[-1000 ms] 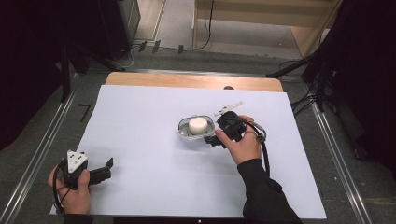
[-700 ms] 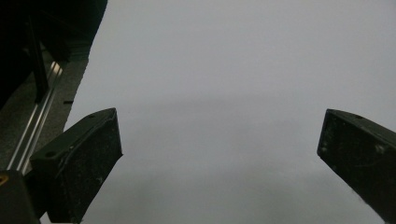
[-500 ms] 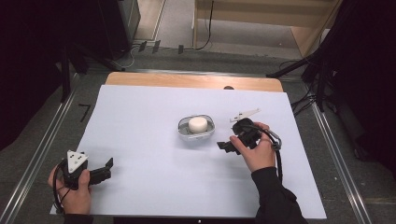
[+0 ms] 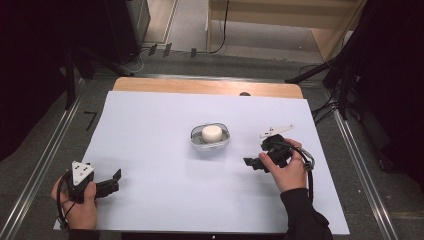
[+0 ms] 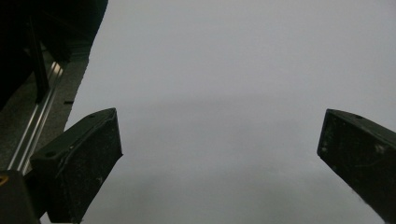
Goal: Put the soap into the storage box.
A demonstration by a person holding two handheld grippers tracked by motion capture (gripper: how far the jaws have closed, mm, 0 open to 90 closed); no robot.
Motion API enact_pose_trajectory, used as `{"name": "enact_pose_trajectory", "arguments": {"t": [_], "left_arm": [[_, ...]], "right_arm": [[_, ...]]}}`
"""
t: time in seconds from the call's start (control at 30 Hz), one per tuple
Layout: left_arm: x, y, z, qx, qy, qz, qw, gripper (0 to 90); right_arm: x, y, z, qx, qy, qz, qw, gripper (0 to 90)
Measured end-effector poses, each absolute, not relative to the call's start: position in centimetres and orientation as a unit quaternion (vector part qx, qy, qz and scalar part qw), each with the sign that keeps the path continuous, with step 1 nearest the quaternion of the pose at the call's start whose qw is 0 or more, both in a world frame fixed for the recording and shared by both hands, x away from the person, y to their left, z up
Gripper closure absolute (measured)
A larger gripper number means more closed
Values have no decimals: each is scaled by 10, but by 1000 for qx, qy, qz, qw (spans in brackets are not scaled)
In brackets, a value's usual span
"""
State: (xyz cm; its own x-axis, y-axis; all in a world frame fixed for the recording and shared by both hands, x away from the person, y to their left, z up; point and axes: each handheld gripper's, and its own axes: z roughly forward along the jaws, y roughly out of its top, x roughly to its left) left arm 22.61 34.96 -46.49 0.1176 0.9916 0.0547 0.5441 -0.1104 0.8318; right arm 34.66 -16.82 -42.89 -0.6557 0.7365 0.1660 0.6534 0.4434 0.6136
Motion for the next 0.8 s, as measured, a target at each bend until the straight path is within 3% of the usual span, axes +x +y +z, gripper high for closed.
{"name": "enact_pose_trajectory", "arguments": {"t": [0.53,0.8], "left_arm": [[226,349,-465,669,575,332,335,2],[226,349,-465,669,575,332,334,2]], "right_arm": [[325,-211,-447,438,829,338,76,123],[313,-232,-454,455,818,342,80,71]]}}
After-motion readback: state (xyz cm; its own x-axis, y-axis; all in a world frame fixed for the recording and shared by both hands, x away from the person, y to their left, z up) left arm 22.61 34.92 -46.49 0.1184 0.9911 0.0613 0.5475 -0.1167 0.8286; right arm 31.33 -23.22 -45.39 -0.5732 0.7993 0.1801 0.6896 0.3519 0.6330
